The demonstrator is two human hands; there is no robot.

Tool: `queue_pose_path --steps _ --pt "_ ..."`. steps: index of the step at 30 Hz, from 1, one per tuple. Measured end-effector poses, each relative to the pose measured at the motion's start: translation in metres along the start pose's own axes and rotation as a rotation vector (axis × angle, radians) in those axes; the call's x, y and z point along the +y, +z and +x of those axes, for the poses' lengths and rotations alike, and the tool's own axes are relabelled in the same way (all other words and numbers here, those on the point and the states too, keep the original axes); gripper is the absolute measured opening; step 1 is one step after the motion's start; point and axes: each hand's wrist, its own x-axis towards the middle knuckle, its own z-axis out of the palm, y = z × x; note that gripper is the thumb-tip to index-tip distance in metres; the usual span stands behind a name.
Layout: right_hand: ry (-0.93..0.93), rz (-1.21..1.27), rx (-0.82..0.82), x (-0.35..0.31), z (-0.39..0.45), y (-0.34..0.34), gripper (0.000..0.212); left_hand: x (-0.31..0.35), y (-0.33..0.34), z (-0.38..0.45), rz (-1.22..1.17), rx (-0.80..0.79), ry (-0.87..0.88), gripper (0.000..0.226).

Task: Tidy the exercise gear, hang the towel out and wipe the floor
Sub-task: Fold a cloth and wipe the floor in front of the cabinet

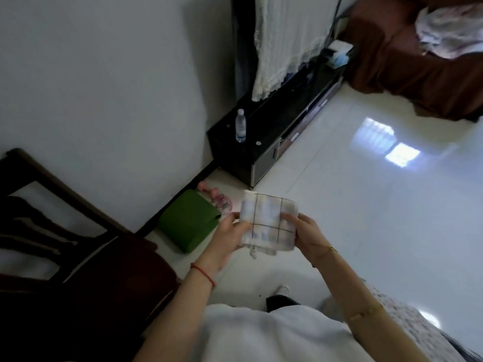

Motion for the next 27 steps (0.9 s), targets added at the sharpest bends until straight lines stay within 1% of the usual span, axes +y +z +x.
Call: queue_pose_path --steps 5,9,12,14,18,21,23,27 --pt "-0.014 0.032 0.059 -0.024 0.009 -0.088 0.020 0.017 0.093 0.033 0.049 -0.061 0.002 0.018" --pt "-0.019 0.079 0.117 -0.043 0.023 -0.140 0.020 0.030 0.144 0.058 0.091 -0.114 0.016 0.021" --pt "-0.032 0.096 0.149 -0.057 0.039 -0.172 0.025 0.042 0.175 0.081 0.117 -0.156 0.019 0.025" --pt "-0.039 0.092 0.174 -0.067 0.053 -0.191 0.026 0.051 0.195 0.099 0.126 -0.187 0.020 0.023" --pt "-0.055 0.102 0.207 -0.091 0.092 -0.228 0.024 0.070 0.236 0.147 0.144 -0.222 0.030 0.018" --pt "-0.070 0.102 0.231 -0.114 0.128 -0.258 0.023 0.087 0.269 0.193 0.162 -0.256 0.048 0.023" --pt "-0.084 0.094 0.236 -0.134 0.157 -0.281 0.026 0.103 0.292 0.227 0.173 -0.276 0.064 0.026" --pt "-0.097 0.049 0.274 -0.188 0.213 -0.328 0.026 0.145 0.344 0.293 0.197 -0.303 0.081 0.025"
